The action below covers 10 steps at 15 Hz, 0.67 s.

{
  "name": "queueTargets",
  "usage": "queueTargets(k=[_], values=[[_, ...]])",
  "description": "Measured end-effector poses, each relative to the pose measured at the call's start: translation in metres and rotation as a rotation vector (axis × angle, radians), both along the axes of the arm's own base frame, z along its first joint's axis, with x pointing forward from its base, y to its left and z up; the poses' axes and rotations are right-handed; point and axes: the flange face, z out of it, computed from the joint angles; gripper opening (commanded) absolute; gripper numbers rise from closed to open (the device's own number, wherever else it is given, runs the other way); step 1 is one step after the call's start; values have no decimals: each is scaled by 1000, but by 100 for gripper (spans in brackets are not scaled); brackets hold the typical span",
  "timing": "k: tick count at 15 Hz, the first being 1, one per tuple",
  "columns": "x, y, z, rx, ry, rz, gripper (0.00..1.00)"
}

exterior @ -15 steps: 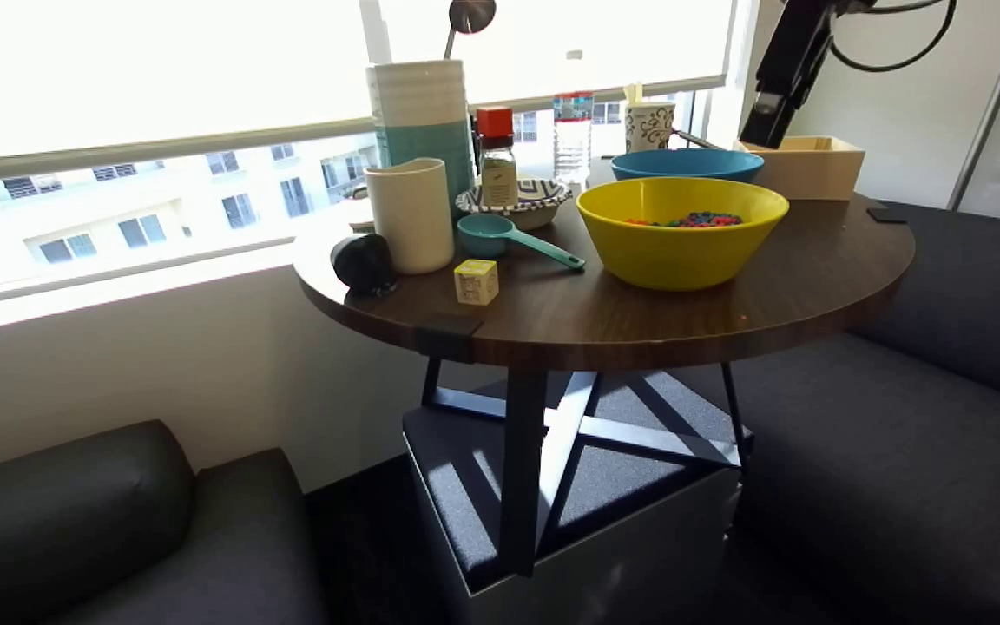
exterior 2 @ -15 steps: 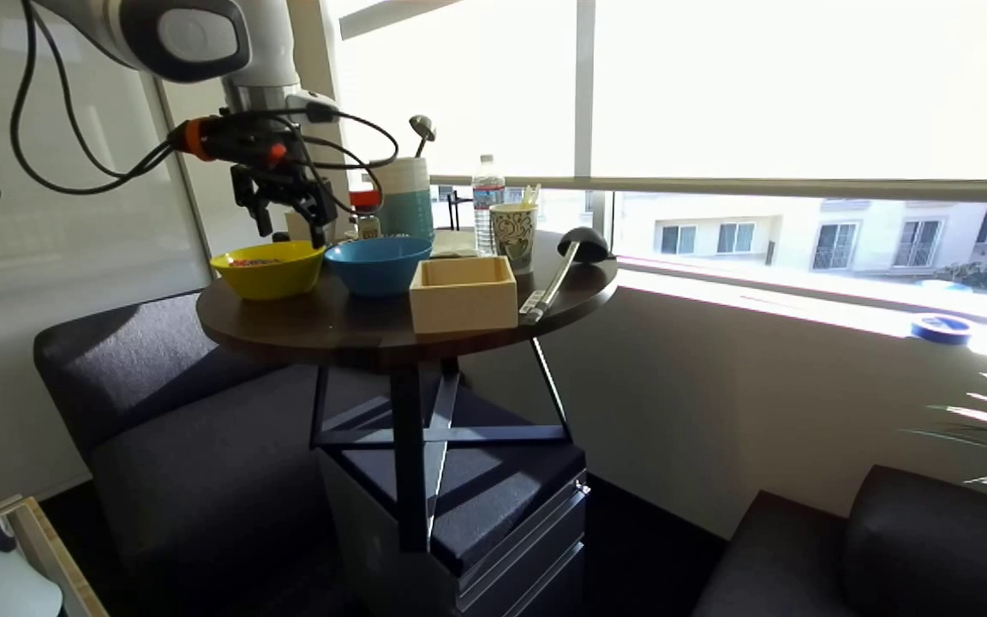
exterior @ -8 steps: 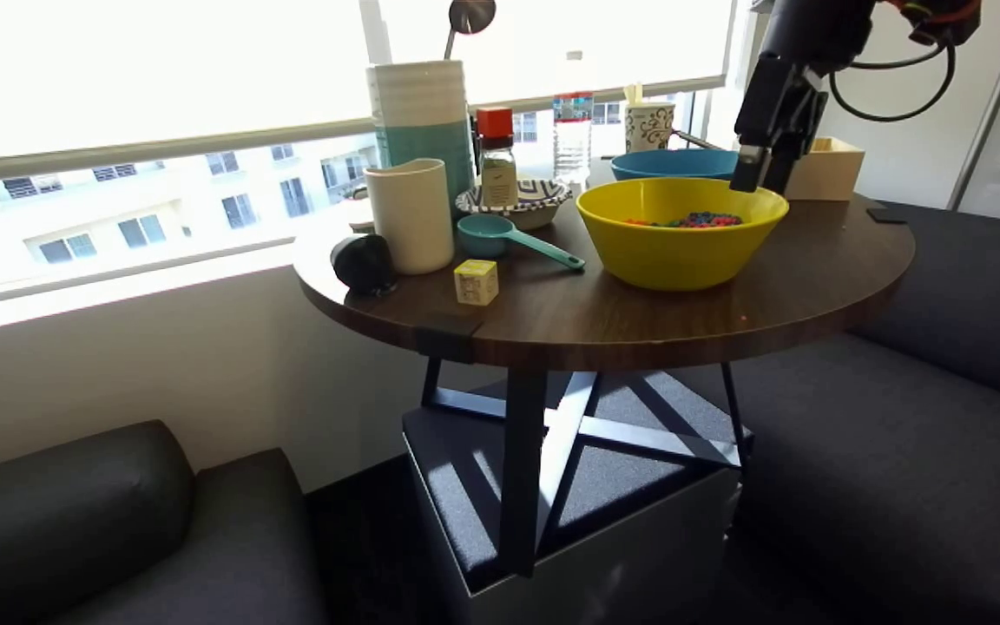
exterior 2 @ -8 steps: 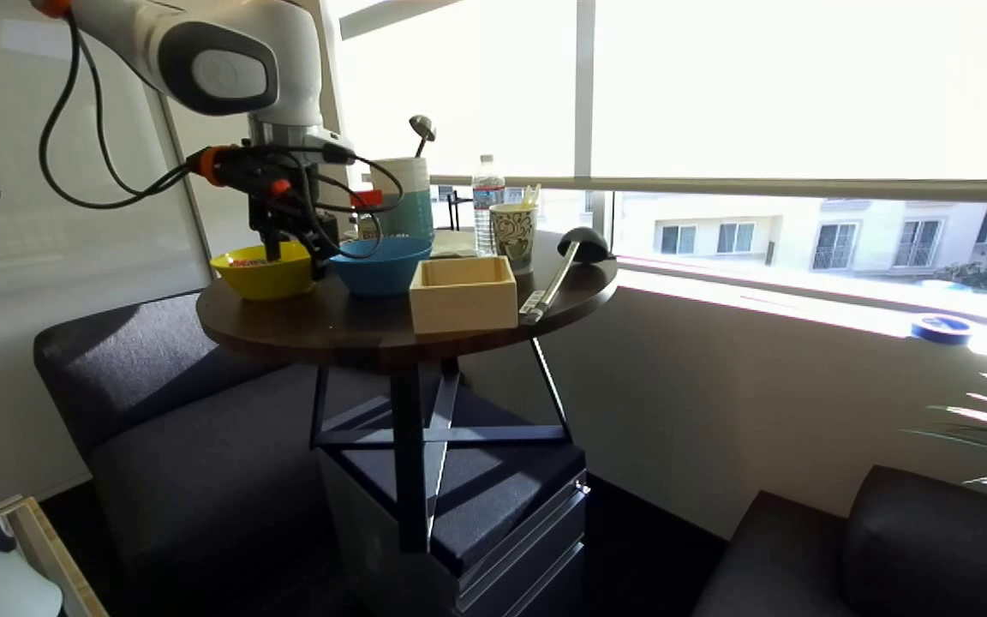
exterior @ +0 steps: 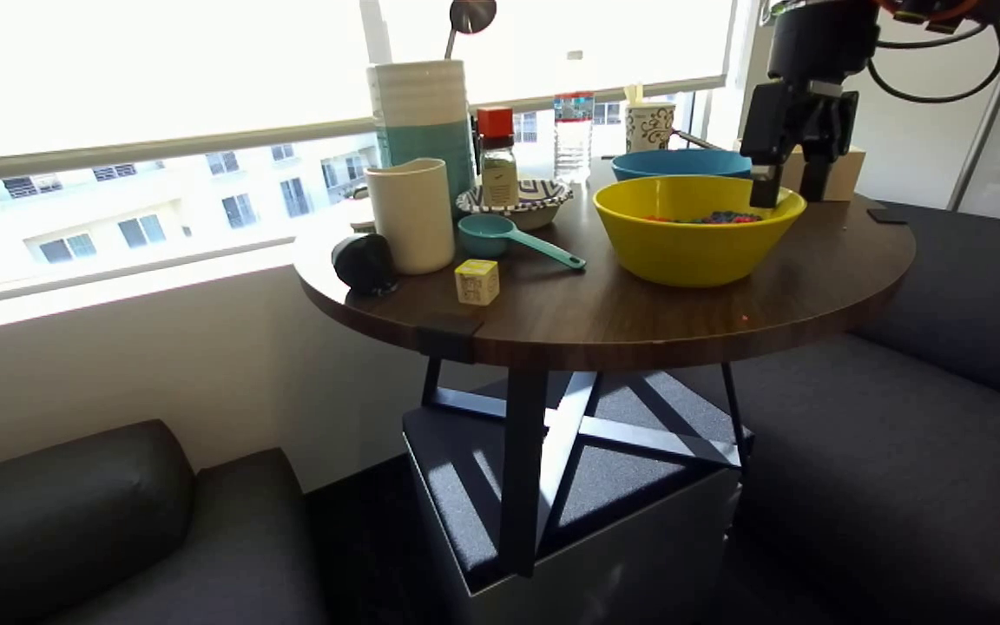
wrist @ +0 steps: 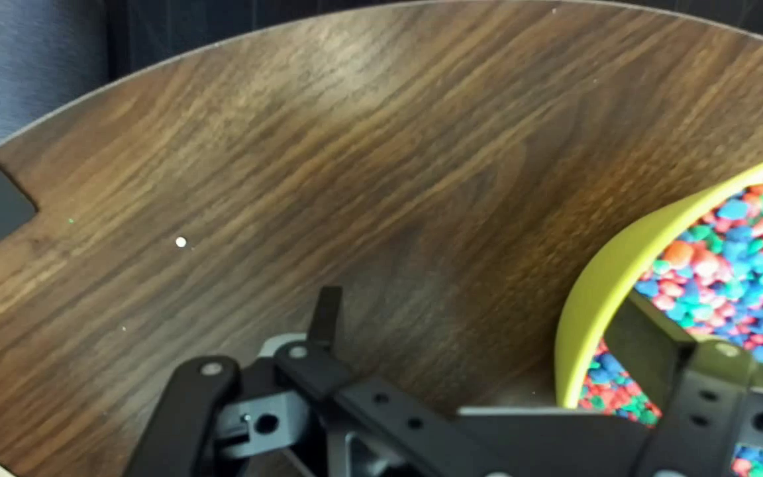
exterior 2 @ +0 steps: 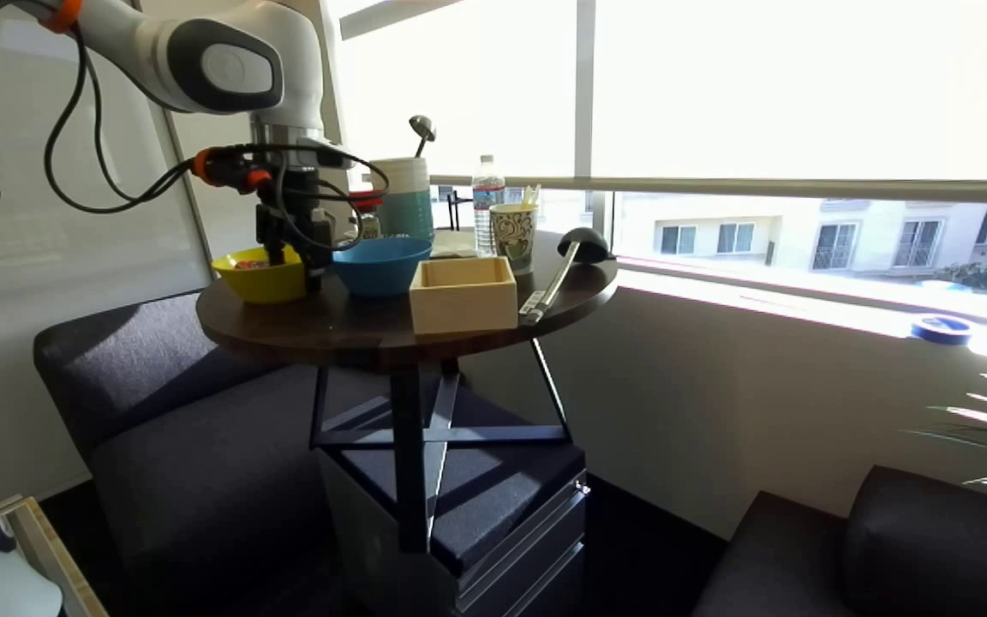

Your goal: Switch the position of the yellow and blue bowls, slide the yellow bowl to the right and pull the yellow bowl to the left

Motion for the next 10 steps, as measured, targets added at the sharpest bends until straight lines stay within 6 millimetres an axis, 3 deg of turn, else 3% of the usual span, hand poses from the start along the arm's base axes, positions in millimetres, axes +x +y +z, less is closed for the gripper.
queueTargets(k=[4, 10], values=[[-7, -9, -1, -82, 64, -5, 100], [-13, -48, 1, -181, 84, -37, 100]])
